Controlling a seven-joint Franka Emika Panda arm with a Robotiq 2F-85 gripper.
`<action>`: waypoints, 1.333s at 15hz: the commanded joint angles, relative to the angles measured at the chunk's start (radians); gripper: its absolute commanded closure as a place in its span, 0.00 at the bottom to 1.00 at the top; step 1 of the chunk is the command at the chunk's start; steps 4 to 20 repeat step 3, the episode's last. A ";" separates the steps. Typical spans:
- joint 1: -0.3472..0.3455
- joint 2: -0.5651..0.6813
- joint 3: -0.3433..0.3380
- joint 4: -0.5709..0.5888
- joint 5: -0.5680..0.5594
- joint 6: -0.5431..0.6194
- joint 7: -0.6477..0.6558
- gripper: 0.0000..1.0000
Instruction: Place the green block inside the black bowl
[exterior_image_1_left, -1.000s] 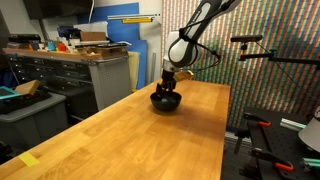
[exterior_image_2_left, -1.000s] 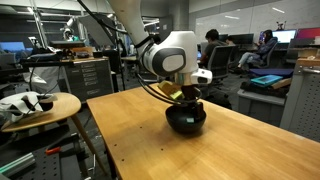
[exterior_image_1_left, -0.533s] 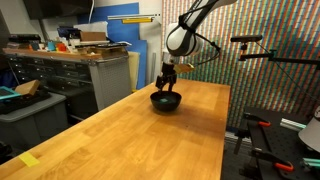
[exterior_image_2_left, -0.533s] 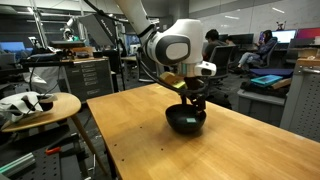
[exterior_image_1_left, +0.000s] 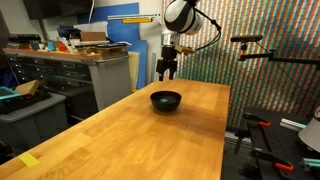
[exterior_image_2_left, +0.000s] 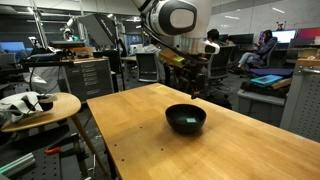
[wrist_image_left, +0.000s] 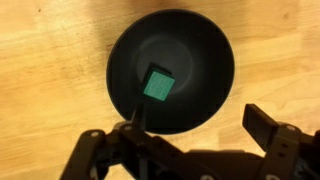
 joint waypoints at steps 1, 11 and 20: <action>0.018 -0.011 -0.021 0.002 0.008 -0.015 -0.017 0.00; 0.018 -0.025 -0.023 0.002 0.007 -0.030 -0.030 0.00; 0.018 -0.025 -0.023 0.002 0.007 -0.030 -0.030 0.00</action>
